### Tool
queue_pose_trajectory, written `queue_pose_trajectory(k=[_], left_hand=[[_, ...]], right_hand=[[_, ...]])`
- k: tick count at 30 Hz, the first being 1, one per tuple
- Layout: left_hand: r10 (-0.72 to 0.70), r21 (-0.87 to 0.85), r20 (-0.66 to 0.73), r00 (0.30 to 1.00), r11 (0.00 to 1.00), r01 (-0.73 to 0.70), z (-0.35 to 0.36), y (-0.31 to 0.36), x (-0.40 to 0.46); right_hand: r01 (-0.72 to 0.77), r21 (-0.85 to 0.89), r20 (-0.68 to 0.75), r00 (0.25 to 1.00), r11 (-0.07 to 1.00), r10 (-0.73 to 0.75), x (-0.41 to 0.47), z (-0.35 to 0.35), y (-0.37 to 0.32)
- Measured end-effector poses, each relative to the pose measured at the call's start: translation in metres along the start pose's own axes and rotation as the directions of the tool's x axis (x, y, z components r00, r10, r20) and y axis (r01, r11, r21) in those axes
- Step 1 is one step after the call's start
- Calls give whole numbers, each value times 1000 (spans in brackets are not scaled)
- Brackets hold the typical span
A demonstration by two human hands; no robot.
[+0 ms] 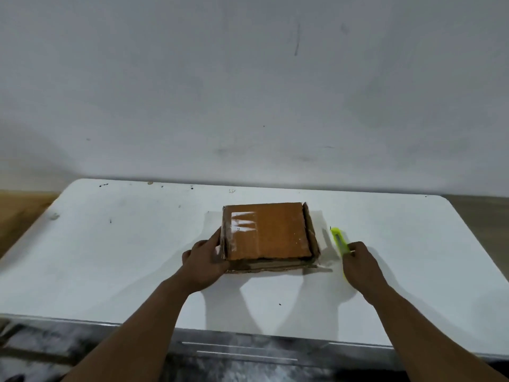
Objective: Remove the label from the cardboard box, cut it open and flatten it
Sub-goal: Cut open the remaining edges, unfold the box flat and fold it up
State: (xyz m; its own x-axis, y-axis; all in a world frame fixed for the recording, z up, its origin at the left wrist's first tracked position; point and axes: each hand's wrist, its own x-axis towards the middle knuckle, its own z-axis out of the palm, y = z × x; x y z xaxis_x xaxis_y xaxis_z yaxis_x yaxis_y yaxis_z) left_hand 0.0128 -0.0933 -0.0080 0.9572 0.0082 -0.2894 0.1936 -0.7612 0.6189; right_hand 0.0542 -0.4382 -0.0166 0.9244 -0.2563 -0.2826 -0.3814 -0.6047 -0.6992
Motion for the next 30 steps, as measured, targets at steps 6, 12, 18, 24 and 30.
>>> queue_pose_trajectory(k=[6,12,18,24,30], left_hand=[[-71,-14,-39,997,997,71,4,-7,-10],[-54,-44,-28,998,998,53,0,-10,-14],[26,20,-66,997,999,-25,-10,-11,-12],[77,75,-7,997,994,-77,-23,-22,-12],[130,182,24,991,974,-132,-25,-34,-7]], right_hand=[[16,-370,-75,996,929,-47,-6,5,-1],[634,-273,-44,743,723,-668,-13,20,-46],[699,-539,416,706,469,-573,-17,50,-70],[687,-487,345,719,539,-604,-27,57,-73],[606,-148,333,775,782,-537,-33,45,-90]])
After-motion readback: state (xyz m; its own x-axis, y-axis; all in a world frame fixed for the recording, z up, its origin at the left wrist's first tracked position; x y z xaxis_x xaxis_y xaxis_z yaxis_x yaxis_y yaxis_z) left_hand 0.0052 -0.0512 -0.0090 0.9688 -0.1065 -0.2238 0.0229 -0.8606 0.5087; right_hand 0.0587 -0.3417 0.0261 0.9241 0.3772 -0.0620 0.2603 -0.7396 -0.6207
